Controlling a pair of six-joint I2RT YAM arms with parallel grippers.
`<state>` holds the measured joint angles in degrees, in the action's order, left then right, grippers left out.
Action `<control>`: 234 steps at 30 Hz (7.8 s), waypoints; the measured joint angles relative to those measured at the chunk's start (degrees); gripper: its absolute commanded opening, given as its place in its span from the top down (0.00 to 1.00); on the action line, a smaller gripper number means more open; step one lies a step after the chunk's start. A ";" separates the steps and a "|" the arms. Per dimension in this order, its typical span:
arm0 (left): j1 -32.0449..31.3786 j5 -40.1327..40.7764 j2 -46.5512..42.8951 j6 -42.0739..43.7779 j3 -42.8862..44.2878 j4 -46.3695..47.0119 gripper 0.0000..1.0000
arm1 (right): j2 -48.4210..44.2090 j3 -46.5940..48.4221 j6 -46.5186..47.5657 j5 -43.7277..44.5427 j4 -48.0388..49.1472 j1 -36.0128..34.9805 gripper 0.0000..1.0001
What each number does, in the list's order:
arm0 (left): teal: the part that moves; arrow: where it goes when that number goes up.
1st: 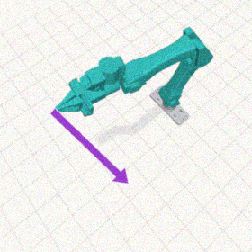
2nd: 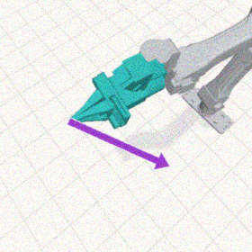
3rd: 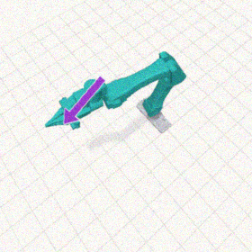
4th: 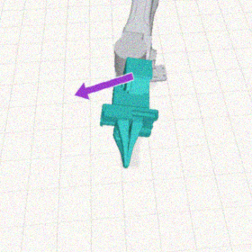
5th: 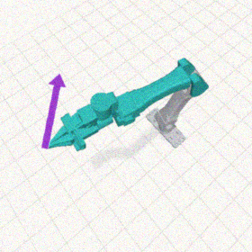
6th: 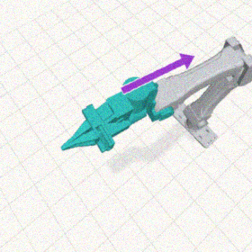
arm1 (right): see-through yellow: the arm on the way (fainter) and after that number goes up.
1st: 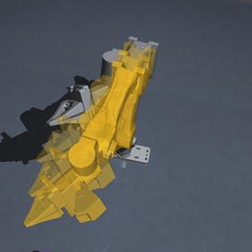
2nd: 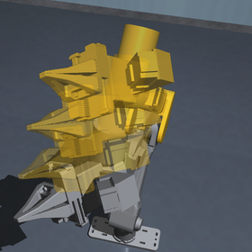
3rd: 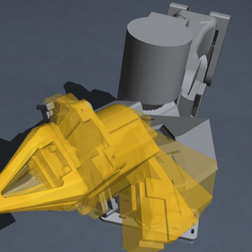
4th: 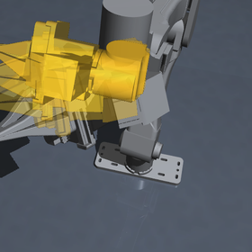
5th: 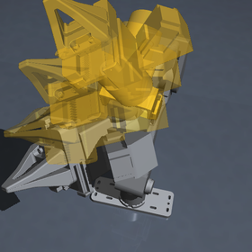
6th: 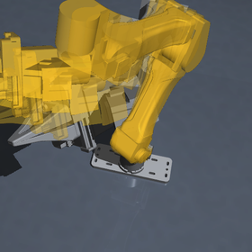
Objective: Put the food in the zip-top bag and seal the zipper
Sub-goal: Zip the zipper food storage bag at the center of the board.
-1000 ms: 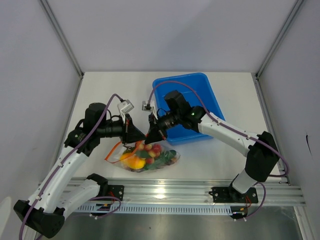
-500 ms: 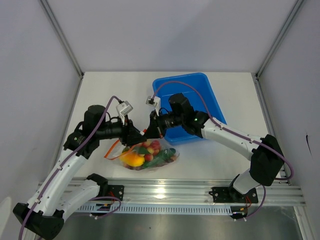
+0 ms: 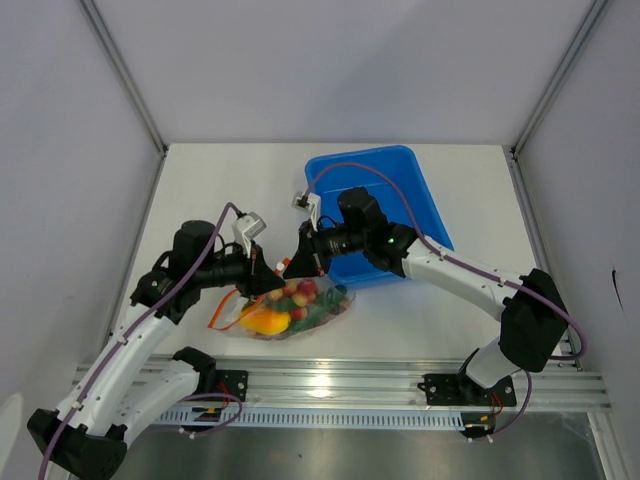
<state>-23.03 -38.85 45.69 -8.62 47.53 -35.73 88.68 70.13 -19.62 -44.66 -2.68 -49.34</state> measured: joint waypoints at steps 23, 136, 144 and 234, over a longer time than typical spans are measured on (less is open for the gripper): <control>-0.57 1.79 4.26 4.39 9.11 -10.64 0.99 | 5.62 16.98 22.32 -8.76 -23.91 0.61 0.67; -0.31 10.27 0.00 -2.29 7.21 -5.33 0.97 | 3.39 5.35 1.60 2.47 -4.17 -0.46 1.00; -0.31 11.76 -0.74 -1.86 7.21 -7.02 0.97 | 3.34 4.35 -0.44 3.56 -1.97 -0.68 1.00; 0.07 12.24 -5.03 -0.07 8.52 -13.07 0.99 | -3.23 8.85 10.54 45.88 -17.38 -0.17 1.00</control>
<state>-22.96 -26.61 40.66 -8.69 56.05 -48.80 85.45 78.98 -9.08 1.21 -20.05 -49.52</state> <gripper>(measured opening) 0.109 0.007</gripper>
